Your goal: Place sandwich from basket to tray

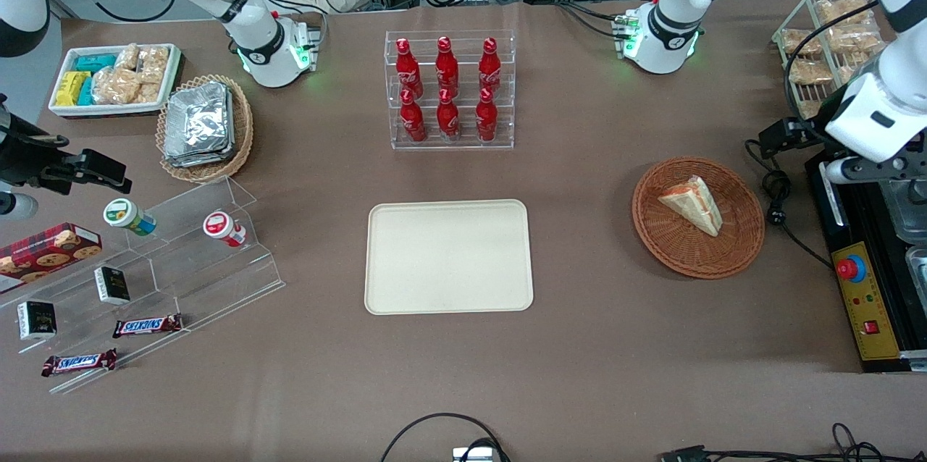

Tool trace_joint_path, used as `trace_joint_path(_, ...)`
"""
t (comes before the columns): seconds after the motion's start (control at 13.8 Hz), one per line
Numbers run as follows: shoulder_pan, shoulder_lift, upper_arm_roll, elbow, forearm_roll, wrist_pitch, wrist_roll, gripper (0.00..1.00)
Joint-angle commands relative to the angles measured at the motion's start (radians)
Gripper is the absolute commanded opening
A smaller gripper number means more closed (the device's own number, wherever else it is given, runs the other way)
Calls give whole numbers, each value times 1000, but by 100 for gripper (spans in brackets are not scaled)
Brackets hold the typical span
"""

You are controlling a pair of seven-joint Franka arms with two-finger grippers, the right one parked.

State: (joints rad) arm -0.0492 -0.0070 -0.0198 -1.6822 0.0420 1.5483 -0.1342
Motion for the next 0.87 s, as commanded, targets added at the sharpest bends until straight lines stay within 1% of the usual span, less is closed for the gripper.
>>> trace_joint_path(0.0, -6, -50, 6, -123, 7, 79, -67, 100)
trace_joint_path(0.29, -3, -139, 9, -356, -1, 271, -156, 100)
trace_joint_path(0.51, 0, -163, 11, -453, -1, 357, -217, 100)
trace_joint_path(0.65, 0, -188, 12, -536, -1, 448, -264, 100)
trace_joint_path(0.8, 2, -188, 15, -565, -1, 479, -295, 100)
